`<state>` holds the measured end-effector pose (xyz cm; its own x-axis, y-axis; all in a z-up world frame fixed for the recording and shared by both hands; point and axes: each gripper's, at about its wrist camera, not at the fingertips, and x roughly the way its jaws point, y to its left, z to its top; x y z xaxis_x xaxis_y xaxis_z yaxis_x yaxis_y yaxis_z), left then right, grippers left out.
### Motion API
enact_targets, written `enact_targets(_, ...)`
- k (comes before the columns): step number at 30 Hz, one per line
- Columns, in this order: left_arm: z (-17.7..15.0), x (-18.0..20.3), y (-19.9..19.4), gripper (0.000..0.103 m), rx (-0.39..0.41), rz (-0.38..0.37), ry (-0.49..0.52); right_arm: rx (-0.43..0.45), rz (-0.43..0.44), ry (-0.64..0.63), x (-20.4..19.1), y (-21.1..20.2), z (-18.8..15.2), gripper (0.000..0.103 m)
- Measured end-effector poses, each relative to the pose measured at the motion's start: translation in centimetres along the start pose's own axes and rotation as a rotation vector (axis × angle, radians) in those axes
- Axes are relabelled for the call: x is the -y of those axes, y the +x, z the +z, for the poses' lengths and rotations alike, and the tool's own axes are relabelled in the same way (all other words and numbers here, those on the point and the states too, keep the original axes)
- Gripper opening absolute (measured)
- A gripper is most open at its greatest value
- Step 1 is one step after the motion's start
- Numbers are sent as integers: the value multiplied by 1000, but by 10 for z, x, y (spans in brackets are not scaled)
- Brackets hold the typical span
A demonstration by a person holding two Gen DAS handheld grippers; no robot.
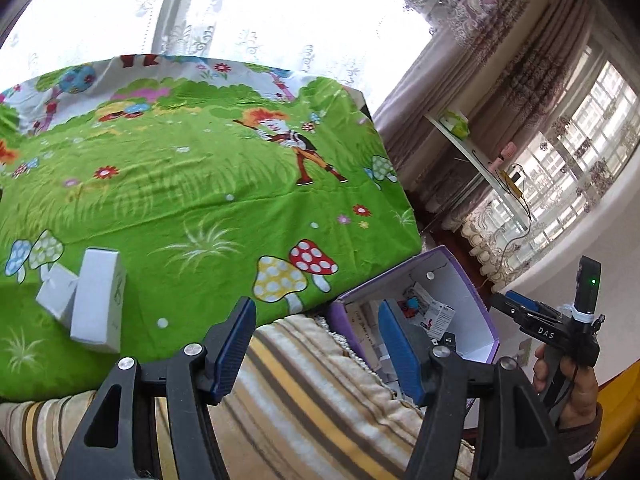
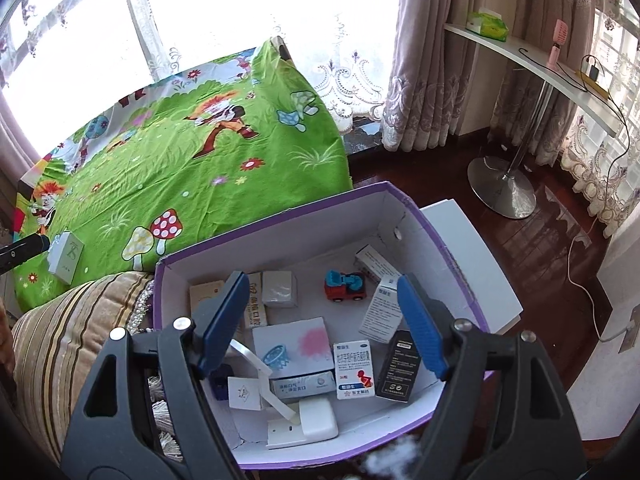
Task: Organize rigid objects
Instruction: 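Move both open tools back over the cushion toward the last white boxes, then grasp a small white box with the left tool while the right tool grasps a tall white box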
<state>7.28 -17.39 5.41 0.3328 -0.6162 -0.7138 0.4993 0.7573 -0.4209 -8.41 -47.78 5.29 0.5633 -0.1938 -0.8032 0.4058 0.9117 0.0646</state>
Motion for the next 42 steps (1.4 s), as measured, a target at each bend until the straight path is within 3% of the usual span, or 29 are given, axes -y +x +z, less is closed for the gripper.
enact_targets(12, -27, -99, -64, 68, 96, 124, -205, -27, 91, -167, -89, 8, 5, 80)
enact_targets(21, -30, -137, -66, 68, 71, 230, -253, -50, 182, -317, -167, 16, 6, 82)
enact_targets(25, -27, -150, -54, 68, 1, 304, -230, -63, 199, -383, -196, 21, 4, 82)
enact_targets(31, -15, -169, -28, 68, -116, 426, -119, -86, 212, -436, -227, 29, 1, 83)
enact_targets(36, -7, -174, -2, 68, -191, 433, -33, -102, 216, -458, -240, 34, -1, 83)
enact_targets(42, 6, -171, 12, 68, -180, 444, 70, -113, 214, -472, -250, 38, 0, 83)
